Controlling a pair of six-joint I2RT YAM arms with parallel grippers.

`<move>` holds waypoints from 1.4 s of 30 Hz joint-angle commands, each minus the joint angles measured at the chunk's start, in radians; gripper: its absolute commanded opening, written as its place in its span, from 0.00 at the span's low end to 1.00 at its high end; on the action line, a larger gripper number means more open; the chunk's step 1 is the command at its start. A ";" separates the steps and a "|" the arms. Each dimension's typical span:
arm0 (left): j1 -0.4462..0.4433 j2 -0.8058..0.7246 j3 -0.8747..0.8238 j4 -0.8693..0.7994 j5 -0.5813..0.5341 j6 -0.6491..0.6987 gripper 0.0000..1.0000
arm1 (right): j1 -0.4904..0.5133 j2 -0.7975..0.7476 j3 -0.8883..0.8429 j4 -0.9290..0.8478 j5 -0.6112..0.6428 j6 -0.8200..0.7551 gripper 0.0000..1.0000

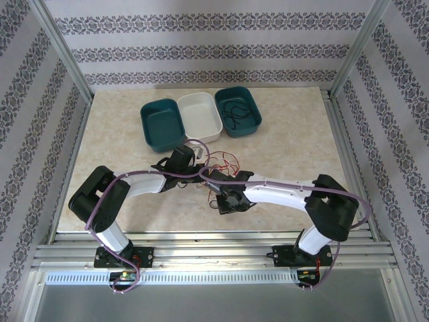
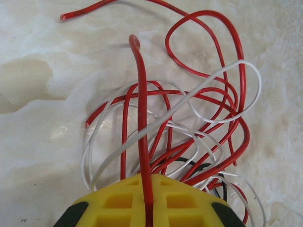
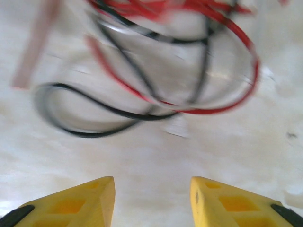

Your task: Untangle the cables

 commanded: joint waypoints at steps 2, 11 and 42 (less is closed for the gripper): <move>0.035 0.013 -0.016 0.073 0.051 -0.052 0.08 | 0.048 0.014 0.058 0.125 -0.001 -0.141 0.44; 0.118 0.125 -0.027 0.316 0.250 -0.213 0.08 | 0.078 0.145 0.155 0.109 0.070 -0.335 0.40; 0.119 0.114 -0.047 0.269 0.236 -0.191 0.08 | 0.066 0.338 0.149 -0.030 -0.059 -0.396 0.09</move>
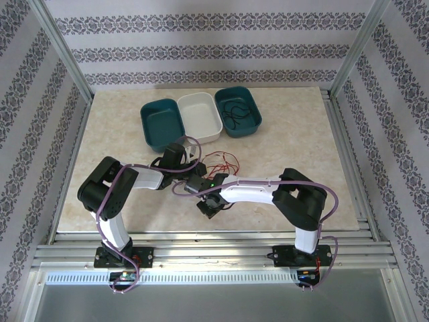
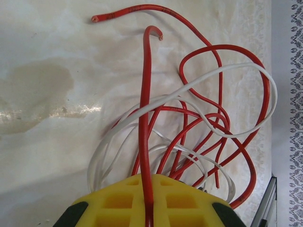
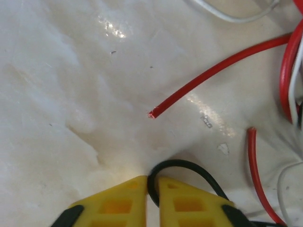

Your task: Untangle the cables

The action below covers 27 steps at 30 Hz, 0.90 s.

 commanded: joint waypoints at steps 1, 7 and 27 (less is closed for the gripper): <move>0.003 -0.012 -0.008 0.033 0.014 -0.009 0.08 | -0.001 0.077 -0.013 -0.081 -0.064 -0.026 0.05; 0.002 -0.032 -0.013 0.000 0.003 0.022 0.08 | -0.039 -0.017 0.039 -0.076 -0.083 -0.017 0.00; 0.002 -0.033 -0.034 0.032 -0.028 0.051 0.08 | -0.216 -0.499 0.065 0.150 -0.213 0.037 0.00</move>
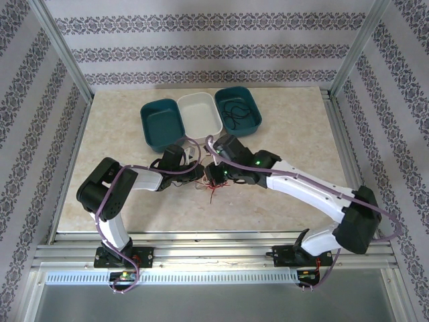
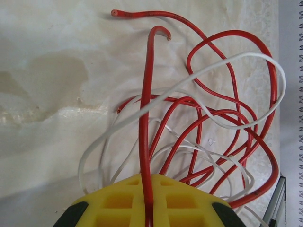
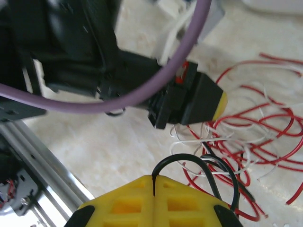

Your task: Untangle the cables

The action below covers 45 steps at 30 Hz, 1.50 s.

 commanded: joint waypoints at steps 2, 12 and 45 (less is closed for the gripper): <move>0.002 -0.022 -0.010 0.035 -0.011 0.027 0.08 | -0.026 -0.067 0.059 0.048 -0.024 -0.013 0.00; 0.001 -0.029 -0.015 0.046 -0.061 0.048 0.08 | -0.150 -0.160 0.103 0.098 0.019 -0.028 0.00; -0.037 -0.213 0.007 -0.167 -0.162 0.280 0.12 | -0.220 -0.121 0.449 0.081 0.395 -0.324 0.00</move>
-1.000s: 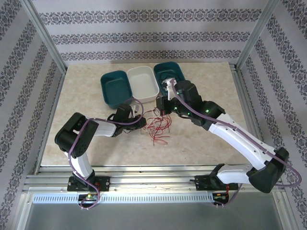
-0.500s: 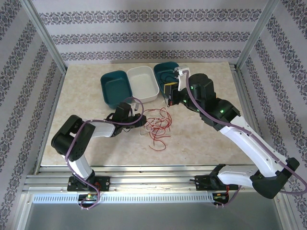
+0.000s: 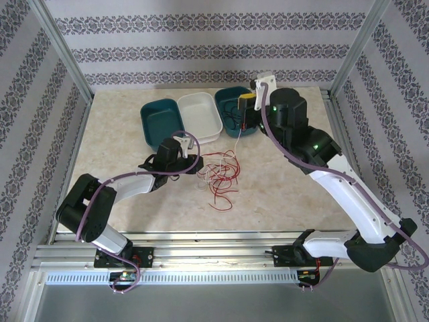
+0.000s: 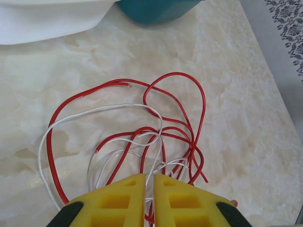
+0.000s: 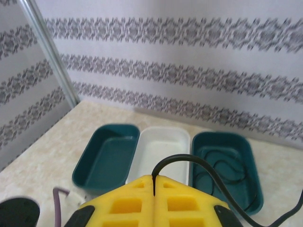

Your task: Untangle the cables

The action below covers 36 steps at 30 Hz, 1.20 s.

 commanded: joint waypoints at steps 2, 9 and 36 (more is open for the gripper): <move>-0.013 0.020 -0.017 -0.029 -0.012 0.029 0.12 | -0.014 0.042 0.105 0.021 0.084 -0.100 0.00; -0.015 0.012 -0.016 -0.037 -0.019 0.037 0.12 | -0.042 0.143 0.224 0.035 0.136 -0.181 0.00; -0.063 -0.172 0.173 0.014 0.028 0.266 0.62 | -0.102 0.191 0.254 0.043 -0.034 -0.106 0.00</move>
